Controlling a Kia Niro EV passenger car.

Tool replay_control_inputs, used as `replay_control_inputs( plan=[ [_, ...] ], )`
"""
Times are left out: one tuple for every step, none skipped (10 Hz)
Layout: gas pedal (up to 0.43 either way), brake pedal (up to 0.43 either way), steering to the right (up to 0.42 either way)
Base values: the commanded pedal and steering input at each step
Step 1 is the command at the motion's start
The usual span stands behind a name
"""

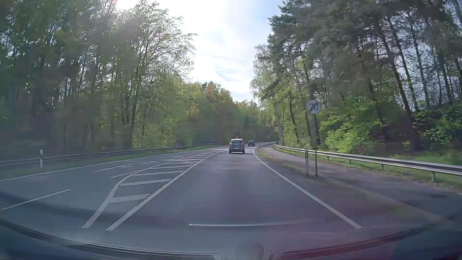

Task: Follow the waypoints while adhering to traffic rules and regulations

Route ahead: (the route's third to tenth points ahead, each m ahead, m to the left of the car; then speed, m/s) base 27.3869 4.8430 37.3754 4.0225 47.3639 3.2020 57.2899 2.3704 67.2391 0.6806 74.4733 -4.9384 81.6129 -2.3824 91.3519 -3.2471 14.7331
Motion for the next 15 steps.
replay_control_inputs(
  plan=[
    [0.177,0.0,0.005],
    [0.177,0.0,0.005],
    [0.169,0.0,0.005],
    [0.169,0.0,0.005],
    [0.169,0.0,0.005],
    [0.169,0.0,0.005],
    [0.169,0.0,0.005],
    [0.138,0.0,0.005],
    [0.138,0.0,0.005],
    [0.087,0.0,0.005],
    [0.087,0.0,0.005],
    [0.087,0.0,0.005],
    [0.087,0.0,0.005],
    [0.087,0.0,0.005],
    [0.087,0.0,0.006]
  ],
)
